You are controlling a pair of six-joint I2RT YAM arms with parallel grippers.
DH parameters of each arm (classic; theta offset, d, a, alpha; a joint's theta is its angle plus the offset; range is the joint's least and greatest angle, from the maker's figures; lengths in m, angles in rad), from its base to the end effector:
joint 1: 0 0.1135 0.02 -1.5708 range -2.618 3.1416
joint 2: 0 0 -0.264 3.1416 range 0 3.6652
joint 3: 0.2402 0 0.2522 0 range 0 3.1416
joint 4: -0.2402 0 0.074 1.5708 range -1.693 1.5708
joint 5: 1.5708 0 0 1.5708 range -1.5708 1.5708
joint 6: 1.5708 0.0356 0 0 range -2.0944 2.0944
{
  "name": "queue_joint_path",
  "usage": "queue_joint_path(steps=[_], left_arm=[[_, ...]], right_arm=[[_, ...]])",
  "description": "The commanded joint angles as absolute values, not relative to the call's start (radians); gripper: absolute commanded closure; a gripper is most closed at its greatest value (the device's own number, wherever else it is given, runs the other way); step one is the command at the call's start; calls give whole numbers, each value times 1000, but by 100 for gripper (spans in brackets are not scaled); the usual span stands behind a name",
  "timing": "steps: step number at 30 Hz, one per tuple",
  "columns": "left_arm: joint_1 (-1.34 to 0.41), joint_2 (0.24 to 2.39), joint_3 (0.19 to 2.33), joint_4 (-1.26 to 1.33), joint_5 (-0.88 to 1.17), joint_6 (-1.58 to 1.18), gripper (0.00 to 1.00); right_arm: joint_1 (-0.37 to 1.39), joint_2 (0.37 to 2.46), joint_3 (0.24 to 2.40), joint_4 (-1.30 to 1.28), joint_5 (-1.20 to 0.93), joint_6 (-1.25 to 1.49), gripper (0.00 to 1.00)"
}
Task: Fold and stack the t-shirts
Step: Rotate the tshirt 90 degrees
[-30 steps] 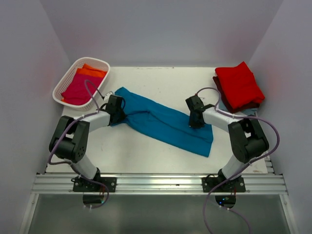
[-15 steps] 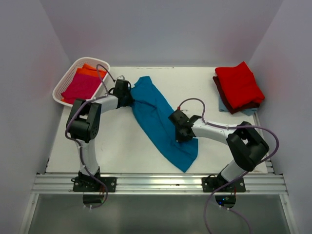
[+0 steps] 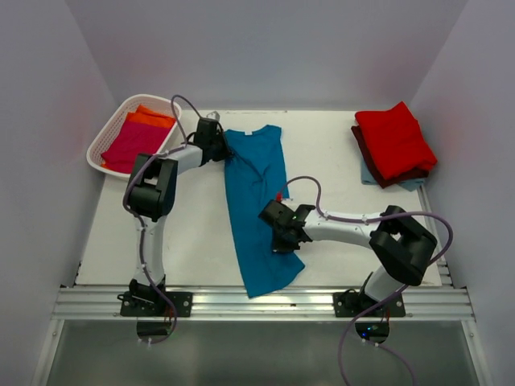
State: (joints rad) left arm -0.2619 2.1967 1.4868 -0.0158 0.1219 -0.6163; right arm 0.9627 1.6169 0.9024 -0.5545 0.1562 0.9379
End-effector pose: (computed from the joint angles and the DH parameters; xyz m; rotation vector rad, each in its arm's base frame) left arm 0.4638 -0.1288 0.1407 -0.3525 2.3361 -0.5819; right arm 0.1696 0.2340 0.1578 -0.0014 2.8320 0.2215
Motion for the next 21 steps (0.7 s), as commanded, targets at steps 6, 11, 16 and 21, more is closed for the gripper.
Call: queue_joint_path(steps=[6, 11, 16, 21], left_arm=[[-253, 2304, 1692, 3, 245, -549, 100], [-253, 2324, 1743, 3, 270, -542, 100], [-252, 2301, 1750, 3, 281, -528, 100], [-247, 2278, 1746, -34, 278, -515, 100]], right_arm=[[1057, 1638, 988, -741, 216, 1133, 100], [1100, 1618, 979, -805, 264, 1242, 100], [1156, 1609, 980, -824, 281, 1287, 100], [1203, 1608, 999, -848, 291, 1336, 100]])
